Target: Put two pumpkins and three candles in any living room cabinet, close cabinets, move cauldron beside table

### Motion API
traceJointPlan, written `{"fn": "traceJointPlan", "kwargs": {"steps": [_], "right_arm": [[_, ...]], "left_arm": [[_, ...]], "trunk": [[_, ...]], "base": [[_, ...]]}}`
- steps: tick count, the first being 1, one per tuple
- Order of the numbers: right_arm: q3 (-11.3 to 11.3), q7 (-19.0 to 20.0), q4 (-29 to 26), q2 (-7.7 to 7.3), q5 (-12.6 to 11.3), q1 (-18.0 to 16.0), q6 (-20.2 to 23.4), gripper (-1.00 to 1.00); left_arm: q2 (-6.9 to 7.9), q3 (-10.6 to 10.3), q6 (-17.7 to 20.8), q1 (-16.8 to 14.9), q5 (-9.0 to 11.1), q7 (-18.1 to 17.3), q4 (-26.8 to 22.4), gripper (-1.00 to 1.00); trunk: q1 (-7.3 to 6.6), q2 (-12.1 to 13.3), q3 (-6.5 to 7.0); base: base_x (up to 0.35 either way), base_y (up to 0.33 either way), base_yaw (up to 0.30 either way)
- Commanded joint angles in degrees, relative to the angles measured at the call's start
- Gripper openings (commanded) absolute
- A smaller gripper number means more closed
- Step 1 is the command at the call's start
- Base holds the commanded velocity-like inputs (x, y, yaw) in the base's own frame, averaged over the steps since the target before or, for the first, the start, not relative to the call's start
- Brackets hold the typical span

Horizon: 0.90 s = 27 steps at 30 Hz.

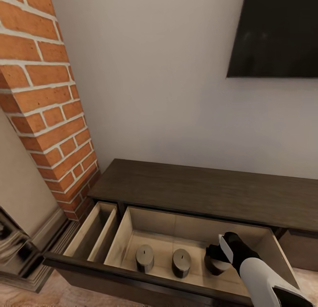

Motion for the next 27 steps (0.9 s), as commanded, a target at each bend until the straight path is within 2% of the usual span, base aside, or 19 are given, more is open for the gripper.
{"fn": "traceJointPlan", "kwargs": {"steps": [1, 9, 22, 27], "right_arm": [[-0.43, -0.46, 0.01, 0.28, 0.52, -0.07, 0.03, -1.00], [-0.45, -1.24, 0.08, 0.60, 0.23, -0.11, -0.87, -1.00], [-0.46, -1.30, -0.18, 0.58, 0.18, -0.11, -1.00, -1.00], [-0.46, -1.42, -0.26, 0.60, 0.43, -0.11, -4.47, -1.00]], "left_arm": [[-0.03, 0.06, 0.12, 0.82, 0.42, 0.38, -1.85, 1.00], [-0.15, 1.56, -0.04, 3.09, 0.50, 0.42, -7.50, 1.00], [-0.12, 1.96, -0.22, 3.43, 0.51, 0.34, -8.40, 1.00], [-0.26, 1.97, -0.31, 3.42, 0.48, 0.33, -8.41, 1.00]], "trunk": [[0.02, -0.04, -0.27], [0.22, -0.15, -2.04], [0.56, -0.32, -4.92], [0.61, -0.35, -5.36]], "base": [[0.000, 0.000, 0.000], [0.000, 0.000, 0.000], [0.000, 0.000, 0.000], [0.000, 0.000, 0.000]]}}
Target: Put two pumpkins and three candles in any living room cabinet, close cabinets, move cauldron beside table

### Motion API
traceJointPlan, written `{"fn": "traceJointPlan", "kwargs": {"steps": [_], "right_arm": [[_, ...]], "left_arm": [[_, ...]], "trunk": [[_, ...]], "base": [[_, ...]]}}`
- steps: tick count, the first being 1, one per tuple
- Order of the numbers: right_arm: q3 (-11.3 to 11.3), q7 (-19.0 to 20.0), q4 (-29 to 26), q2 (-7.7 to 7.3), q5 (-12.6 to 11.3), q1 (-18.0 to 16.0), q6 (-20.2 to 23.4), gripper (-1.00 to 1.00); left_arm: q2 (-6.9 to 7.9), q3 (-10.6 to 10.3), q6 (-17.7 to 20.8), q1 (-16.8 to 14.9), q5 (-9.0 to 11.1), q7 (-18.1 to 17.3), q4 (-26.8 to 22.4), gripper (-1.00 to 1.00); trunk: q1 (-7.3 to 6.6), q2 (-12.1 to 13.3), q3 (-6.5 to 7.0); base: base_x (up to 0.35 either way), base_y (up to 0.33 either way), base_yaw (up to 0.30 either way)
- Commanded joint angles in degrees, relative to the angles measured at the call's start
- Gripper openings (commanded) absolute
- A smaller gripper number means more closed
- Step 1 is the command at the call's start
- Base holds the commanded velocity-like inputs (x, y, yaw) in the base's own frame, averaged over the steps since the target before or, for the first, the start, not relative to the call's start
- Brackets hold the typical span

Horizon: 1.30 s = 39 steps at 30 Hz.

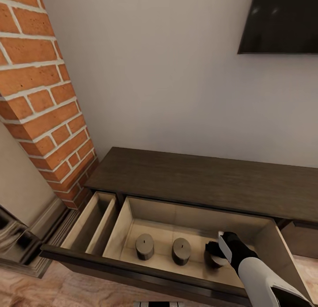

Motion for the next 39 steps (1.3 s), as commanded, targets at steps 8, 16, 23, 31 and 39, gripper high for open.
{"fn": "traceJointPlan", "kwargs": {"steps": [8, 16, 23, 31, 39], "right_arm": [[-0.28, 0.04, -0.08, 0.04, 0.40, 0.00, -0.73, 1.00], [-0.28, 0.09, -0.13, 0.02, 0.26, 0.04, -0.58, 1.00], [-0.22, 0.35, -0.58, 0.00, 0.32, 0.11, -0.90, 1.00], [-0.16, 0.65, -9.19, 0.03, 0.20, 0.94, -0.35, 1.00], [-0.19, 0.71, -13.54, 0.02, 0.15, 1.17, 6.39, 1.00]], "left_arm": [[-0.04, 0.00, 0.18, 0.00, 0.44, 0.36, -0.11, 1.00], [-0.04, -0.05, 0.27, 0.02, 0.30, 0.37, 0.04, 1.00], [-0.03, -0.10, 0.19, 0.03, 0.11, 0.28, 0.54, 1.00], [-0.03, -0.15, 0.11, 0.03, -0.12, 0.12, 0.71, 1.00], [-0.03, -0.15, 0.17, 0.03, -0.17, 0.06, 0.76, 1.00]], "trunk": [[-0.01, -0.02, -0.04], [-0.01, -0.02, -0.04], [-0.01, -0.02, -0.04], [-0.01, -0.02, -0.04], [-0.01, -0.02, -0.04]], "base": [[0.000, 0.000, 0.000], [0.000, 0.000, 0.000], [0.000, 0.000, 0.000], [0.000, 0.000, 0.000], [0.000, 0.000, 0.000]]}}
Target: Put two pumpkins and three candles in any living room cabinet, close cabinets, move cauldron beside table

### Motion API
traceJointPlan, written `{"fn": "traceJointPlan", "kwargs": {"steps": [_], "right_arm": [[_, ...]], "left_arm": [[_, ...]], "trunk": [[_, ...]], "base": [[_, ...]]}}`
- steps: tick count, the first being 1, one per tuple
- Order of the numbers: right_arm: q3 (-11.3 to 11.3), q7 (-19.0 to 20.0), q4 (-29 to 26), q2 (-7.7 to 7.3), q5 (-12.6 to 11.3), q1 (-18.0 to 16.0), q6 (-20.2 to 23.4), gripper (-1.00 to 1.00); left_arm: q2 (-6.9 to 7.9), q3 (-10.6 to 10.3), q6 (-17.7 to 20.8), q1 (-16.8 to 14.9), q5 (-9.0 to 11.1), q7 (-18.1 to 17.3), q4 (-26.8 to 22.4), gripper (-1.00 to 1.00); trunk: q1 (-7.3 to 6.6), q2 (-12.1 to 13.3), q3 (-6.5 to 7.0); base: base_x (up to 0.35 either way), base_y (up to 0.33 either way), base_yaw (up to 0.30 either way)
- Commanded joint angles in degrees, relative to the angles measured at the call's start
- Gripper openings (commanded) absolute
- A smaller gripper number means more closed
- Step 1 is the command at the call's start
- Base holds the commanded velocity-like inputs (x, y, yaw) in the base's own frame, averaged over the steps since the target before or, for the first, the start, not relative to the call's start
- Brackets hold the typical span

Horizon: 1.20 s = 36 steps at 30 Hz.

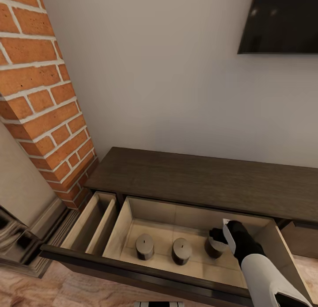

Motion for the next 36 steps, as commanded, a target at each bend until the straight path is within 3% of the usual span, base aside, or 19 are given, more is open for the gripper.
{"fn": "traceJointPlan", "kwargs": {"steps": [1, 11, 20, 30, 36], "right_arm": [[-0.19, 0.17, -0.24, 0.04, 0.49, -0.02, 0.53, 1.00], [-0.12, 0.18, -0.86, 0.08, 0.57, 0.10, 1.31, 1.00], [0.05, 0.18, -5.88, 0.13, 0.51, 4.77, 1.39, 1.00], [0.16, 0.18, -8.16, 0.27, 0.57, 7.15, 1.39, 1.00], [0.24, 0.25, -13.51, 0.62, 0.55, 9.80, 1.89, 1.00]], "left_arm": [[0.01, 0.02, 0.20, 0.01, 0.42, 0.33, -0.11, 1.00], [0.03, -0.10, 0.05, 0.01, 0.14, 0.44, -0.11, 1.00], [0.08, -1.71, -0.12, -0.07, -0.17, 0.70, 0.14, 1.00], [0.16, -1.92, -0.14, -0.08, -0.20, 0.42, 0.29, 1.00], [0.18, -1.91, -0.14, -0.08, -0.20, 0.37, 0.39, 1.00]], "trunk": [[-0.01, -0.02, -0.04], [-0.01, -0.02, -0.04], [-0.01, -0.02, -0.04], [-0.01, -0.02, -0.04], [-0.01, -0.02, -0.04]], "base": [[0.000, 0.000, 0.000], [0.000, 0.000, 0.000], [0.000, 0.000, 0.000], [0.000, 0.000, 0.000], [0.000, 0.000, 0.000]]}}
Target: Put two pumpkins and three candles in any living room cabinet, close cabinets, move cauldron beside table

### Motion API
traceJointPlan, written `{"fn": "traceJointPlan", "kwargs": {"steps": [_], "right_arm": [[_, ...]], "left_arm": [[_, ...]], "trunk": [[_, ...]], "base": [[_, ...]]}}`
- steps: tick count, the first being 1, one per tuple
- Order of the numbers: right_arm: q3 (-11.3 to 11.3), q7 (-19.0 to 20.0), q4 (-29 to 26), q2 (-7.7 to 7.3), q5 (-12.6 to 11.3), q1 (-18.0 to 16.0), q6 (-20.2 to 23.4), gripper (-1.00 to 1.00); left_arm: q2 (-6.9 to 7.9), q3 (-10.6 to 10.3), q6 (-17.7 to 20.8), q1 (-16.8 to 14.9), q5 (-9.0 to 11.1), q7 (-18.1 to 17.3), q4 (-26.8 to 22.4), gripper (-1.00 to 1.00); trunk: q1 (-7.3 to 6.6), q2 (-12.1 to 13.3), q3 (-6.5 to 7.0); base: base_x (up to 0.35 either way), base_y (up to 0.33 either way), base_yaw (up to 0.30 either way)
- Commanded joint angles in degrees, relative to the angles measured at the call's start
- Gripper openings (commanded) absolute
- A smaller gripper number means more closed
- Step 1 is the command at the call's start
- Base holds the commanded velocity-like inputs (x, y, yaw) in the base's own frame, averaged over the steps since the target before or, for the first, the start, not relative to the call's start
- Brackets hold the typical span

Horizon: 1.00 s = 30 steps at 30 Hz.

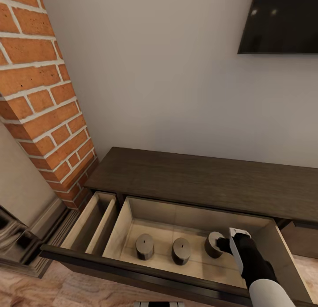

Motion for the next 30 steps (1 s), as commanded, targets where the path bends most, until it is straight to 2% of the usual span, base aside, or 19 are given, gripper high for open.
{"fn": "traceJointPlan", "kwargs": {"steps": [1, 6, 7, 12, 14, 22, 27, 30], "right_arm": [[-0.18, 0.18, -1.15, 0.22, 0.50, 0.49, 0.74, 1.00], [-0.10, 0.20, -8.87, 0.78, 0.49, 3.68, 5.07, 1.00], [0.28, 0.21, -11.67, 0.82, 0.47, 4.77, 6.63, 1.00], [3.85, 0.28, -18.32, 0.81, 0.01, 7.40, 10.98, 1.00], [4.60, 0.45, -20.42, 0.79, -0.09, 8.16, 12.33, 1.00], [5.88, 4.78, -32.20, 0.48, -0.19, 12.60, 18.84, 1.00], [6.00, 5.82, -39.07, 0.28, -0.23, 15.07, 19.17, 1.00], [6.02, 6.10, -42.66, 0.23, -0.25, 16.65, 19.17, 1.00]], "left_arm": [[0.01, 0.02, 0.20, 0.01, 0.41, 0.31, -0.10, 1.00], [0.02, 0.02, 0.20, 0.01, 0.41, 0.36, -0.09, 1.00], [0.02, 0.02, 0.20, 0.01, 0.41, 0.37, -0.05, 1.00], [0.02, -0.04, 0.20, 0.01, 0.41, 0.40, -0.01, 1.00], [0.02, -0.05, 0.20, 0.01, 0.41, 0.43, 0.03, 1.00], [-0.10, -0.09, 0.15, 0.01, 0.37, 0.67, 0.69, 1.00], [-0.14, -0.14, 0.12, 0.01, -0.08, 0.77, 0.84, 1.00], [-0.28, -0.15, 0.11, 0.01, -1.73, 0.76, 0.98, 1.00]], "trunk": [[-0.01, -0.02, -0.04], [-0.01, -0.02, -0.04], [-0.01, -0.02, -0.04], [-0.01, -0.02, -0.04], [-0.01, -0.02, -0.04], [-0.01, -0.02, -0.04], [-0.01, -0.02, -0.04], [-0.01, -0.02, -0.04]], "base": [[0.000, 0.000, 0.000], [0.000, 0.000, 0.000], [0.000, 0.000, 0.000], [0.000, 0.000, 0.000], [0.000, 0.000, 0.000], [0.000, 0.000, 0.000], [0.000, 0.000, 0.000], [-0.025, 0.000, 0.000]]}}
